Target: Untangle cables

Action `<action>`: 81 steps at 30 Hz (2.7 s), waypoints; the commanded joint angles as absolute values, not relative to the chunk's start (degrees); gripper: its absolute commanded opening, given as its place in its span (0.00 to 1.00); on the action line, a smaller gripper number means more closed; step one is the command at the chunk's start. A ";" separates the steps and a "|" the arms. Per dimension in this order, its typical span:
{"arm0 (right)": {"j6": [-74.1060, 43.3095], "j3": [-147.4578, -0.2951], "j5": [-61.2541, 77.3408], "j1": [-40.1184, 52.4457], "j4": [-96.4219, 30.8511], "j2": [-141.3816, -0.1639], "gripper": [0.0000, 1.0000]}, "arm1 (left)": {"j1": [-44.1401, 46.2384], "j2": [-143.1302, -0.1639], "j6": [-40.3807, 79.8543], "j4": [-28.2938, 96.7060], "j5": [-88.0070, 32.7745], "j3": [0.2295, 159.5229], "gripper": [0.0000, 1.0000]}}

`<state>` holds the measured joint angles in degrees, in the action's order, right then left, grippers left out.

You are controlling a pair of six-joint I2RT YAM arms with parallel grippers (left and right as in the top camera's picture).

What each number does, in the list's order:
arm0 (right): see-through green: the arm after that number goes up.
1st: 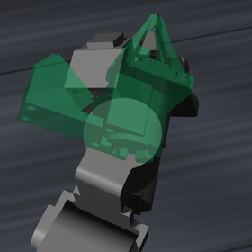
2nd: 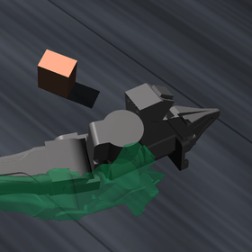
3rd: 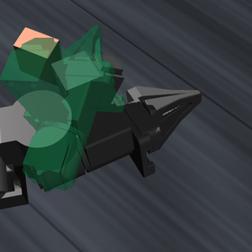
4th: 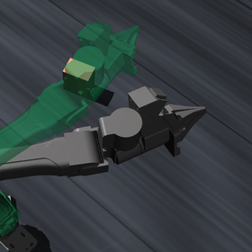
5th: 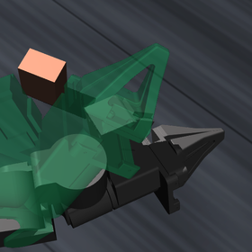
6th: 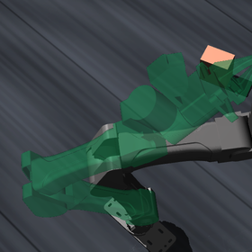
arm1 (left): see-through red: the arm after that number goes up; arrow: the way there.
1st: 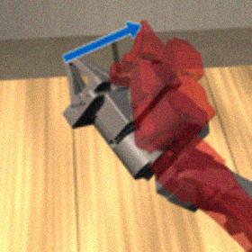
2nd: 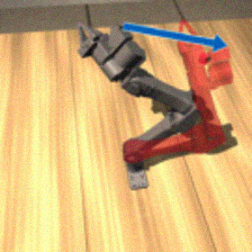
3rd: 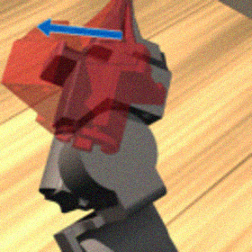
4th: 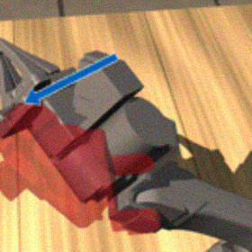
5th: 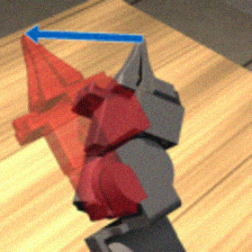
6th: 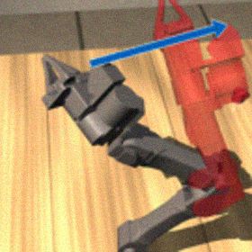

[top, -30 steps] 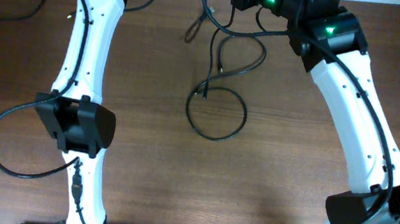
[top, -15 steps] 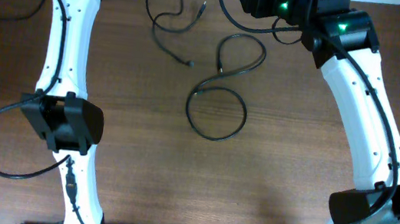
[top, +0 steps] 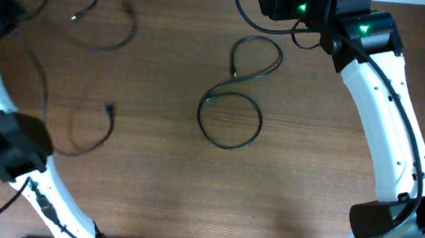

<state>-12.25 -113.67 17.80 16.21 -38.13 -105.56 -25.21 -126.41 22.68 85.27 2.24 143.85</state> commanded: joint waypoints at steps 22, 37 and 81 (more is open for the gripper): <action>-12.49 -113.91 17.06 16.10 -38.41 -105.60 0.53 | -41.67 -138.39 40.23 76.49 5.15 144.03 0.05; -12.47 -113.91 17.08 16.10 -39.27 -105.60 0.53 | -42.30 -144.57 36.12 77.97 14.11 144.03 0.86; -12.49 -113.80 17.08 16.10 -35.94 -108.18 0.54 | -30.94 -141.78 8.25 96.75 -15.99 171.81 0.84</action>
